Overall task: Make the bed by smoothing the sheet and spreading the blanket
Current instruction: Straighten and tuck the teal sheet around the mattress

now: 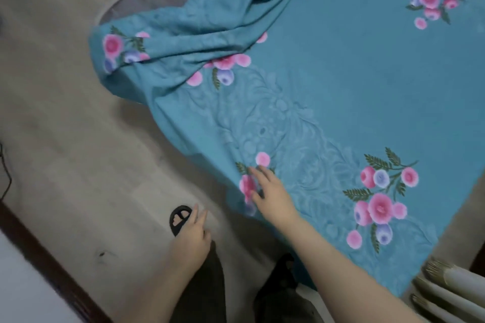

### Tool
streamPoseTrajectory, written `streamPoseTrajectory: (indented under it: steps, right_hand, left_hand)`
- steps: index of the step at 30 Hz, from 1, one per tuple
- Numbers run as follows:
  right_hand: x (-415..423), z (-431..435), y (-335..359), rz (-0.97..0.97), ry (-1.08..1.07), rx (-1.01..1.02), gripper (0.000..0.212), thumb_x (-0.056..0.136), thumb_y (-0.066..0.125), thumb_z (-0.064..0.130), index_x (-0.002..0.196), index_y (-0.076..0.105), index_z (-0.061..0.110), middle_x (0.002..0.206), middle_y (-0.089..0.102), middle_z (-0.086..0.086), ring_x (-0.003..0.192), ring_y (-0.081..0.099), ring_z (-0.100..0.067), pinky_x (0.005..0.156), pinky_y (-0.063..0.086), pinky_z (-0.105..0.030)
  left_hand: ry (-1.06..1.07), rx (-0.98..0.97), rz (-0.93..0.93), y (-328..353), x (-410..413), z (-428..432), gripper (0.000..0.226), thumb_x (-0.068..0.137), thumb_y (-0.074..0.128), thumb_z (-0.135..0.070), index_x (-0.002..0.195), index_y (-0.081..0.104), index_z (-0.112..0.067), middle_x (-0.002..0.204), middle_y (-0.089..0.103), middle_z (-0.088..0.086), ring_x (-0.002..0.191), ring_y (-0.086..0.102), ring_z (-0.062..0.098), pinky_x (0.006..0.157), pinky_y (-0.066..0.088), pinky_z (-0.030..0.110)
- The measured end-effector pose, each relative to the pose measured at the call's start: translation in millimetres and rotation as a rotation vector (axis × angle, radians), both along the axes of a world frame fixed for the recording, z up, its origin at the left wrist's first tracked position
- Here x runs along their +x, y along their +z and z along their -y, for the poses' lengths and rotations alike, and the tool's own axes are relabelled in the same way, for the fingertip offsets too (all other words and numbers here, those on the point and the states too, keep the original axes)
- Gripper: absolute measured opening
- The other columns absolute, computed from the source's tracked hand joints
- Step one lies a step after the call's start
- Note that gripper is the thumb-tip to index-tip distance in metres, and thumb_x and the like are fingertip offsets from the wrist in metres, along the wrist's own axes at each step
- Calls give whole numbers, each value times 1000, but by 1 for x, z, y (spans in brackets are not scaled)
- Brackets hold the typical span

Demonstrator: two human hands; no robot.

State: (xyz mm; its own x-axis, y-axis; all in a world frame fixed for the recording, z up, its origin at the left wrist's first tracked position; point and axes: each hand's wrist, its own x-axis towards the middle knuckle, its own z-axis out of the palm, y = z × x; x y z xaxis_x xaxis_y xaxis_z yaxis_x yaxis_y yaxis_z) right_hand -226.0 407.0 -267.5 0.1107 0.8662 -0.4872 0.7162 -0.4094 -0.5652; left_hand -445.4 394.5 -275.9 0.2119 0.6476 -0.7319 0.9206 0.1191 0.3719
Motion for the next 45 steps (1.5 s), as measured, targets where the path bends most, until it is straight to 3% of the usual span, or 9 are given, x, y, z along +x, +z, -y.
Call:
streamPoseTrajectory:
  steps: [7,11,20,26,29,32,38,42,45]
  right_hand:
    - [-78,-61,-8,201,-27,-224,53,88,62,32,136,43,24,127,44,-9,115,48,-35,103,37,-36]
    - [-109,-87,-7,357,-135,-299,44,88,61,36,123,44,16,125,46,-12,117,47,-37,95,41,-41]
    - [-137,-188,7,12,-356,-70,39,88,60,16,126,54,12,125,50,-11,106,58,-29,96,43,-35]
    - [-158,-290,6,-346,-635,123,52,86,63,13,134,50,28,113,57,4,95,58,-5,85,44,-11]
    - [-163,-333,-8,-350,-791,60,65,83,68,11,140,38,17,100,57,-3,85,54,-13,85,47,-22]
    - [-162,-352,-17,-224,-825,-101,50,83,65,11,128,44,5,109,62,-15,95,60,-27,81,41,-23]
    - [-151,-358,-19,-40,-652,-420,21,85,58,21,103,63,11,105,68,-12,103,63,-29,85,45,-31]
    - [-141,-369,-10,-101,-653,-393,17,87,56,24,80,63,10,87,70,-14,91,64,-29,79,47,-32]
    - [-142,-375,-3,-187,-756,-273,23,90,57,25,70,57,14,74,66,-12,78,63,-28,76,48,-37]
  left_hand:
    - [235,17,81,21,-89,-75,44,99,42,-11,143,41,-9,153,34,7,139,34,21,111,21,23]
    - [324,54,119,30,-130,-118,39,97,46,-10,136,50,-9,141,50,10,127,49,25,108,34,30]
    - [400,48,169,33,-172,-168,32,99,44,-18,129,56,-15,132,56,3,112,56,18,97,43,29]
    - [366,109,198,38,-178,-245,30,99,45,-20,127,57,-17,127,54,-1,100,52,8,87,39,22]
    - [353,137,187,42,-179,-297,29,98,48,-13,125,59,-9,125,56,7,99,52,11,87,38,21]
    - [318,97,160,50,-179,-347,29,96,52,-9,124,58,-3,126,56,15,104,55,20,86,38,21]
    - [112,143,85,64,-165,-448,36,93,57,-20,127,55,-10,128,56,10,115,55,24,92,41,32]
    - [10,217,143,56,-136,-503,40,88,63,-12,126,54,-5,130,54,12,112,53,26,91,40,33]
    - [-53,223,130,41,-117,-530,50,85,64,-7,132,50,0,136,50,17,124,47,31,103,35,35]
